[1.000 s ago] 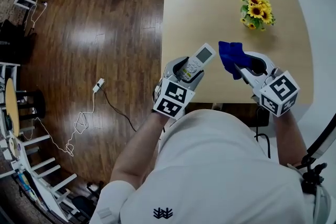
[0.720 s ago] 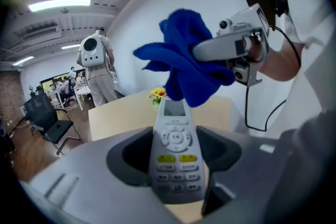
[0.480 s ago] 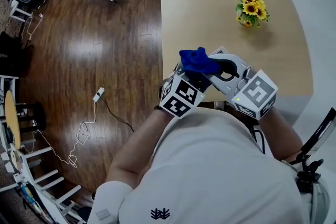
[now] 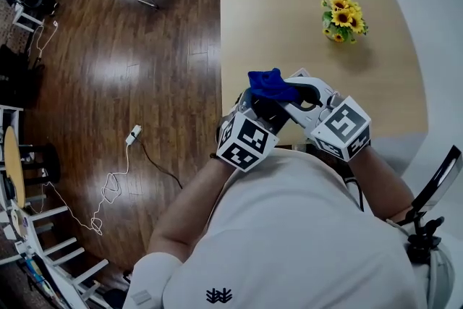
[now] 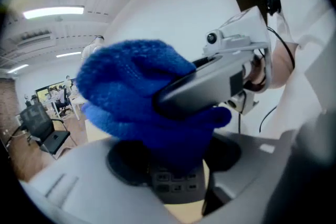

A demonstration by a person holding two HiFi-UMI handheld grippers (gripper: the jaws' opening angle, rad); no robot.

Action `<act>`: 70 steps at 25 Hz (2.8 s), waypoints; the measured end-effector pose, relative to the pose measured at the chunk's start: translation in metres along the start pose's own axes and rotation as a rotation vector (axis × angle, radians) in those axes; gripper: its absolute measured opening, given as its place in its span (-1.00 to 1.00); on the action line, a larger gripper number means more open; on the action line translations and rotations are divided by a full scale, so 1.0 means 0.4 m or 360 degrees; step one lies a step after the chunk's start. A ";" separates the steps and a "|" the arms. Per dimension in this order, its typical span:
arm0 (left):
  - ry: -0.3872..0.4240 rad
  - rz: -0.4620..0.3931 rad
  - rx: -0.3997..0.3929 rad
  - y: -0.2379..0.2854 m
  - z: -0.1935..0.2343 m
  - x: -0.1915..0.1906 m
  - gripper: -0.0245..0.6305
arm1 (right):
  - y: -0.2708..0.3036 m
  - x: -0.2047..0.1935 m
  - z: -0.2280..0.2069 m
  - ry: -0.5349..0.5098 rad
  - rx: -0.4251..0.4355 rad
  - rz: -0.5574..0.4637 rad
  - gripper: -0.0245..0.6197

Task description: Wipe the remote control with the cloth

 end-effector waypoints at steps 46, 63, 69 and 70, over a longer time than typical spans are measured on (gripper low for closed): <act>-0.0114 -0.0099 0.0114 -0.023 -0.046 -0.006 -0.08 | -0.186 -0.027 -0.095 0.0053 -0.0253 -0.0101 -0.66; -0.0140 -0.0083 0.0089 -0.014 -0.045 -0.007 -0.08 | -0.097 0.036 0.050 -0.0062 0.0079 -0.0174 -0.66; -0.0123 -0.0083 0.0085 -0.020 -0.059 -0.014 -0.08 | -0.063 -0.009 0.055 -0.0024 0.0143 -0.0118 -0.66; -0.0127 -0.0084 0.0086 -0.024 -0.059 -0.017 -0.08 | -0.070 -0.014 0.042 -0.0012 0.0112 -0.0114 -0.66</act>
Point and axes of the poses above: the fingertips, and each gripper's own axes: y forward along the fingers, z to its left, x out of its top, the point moved 10 cm from there along -y, backward along the fingers, and after that the axes turned 13 degrees about x, right-handed, at the moved point
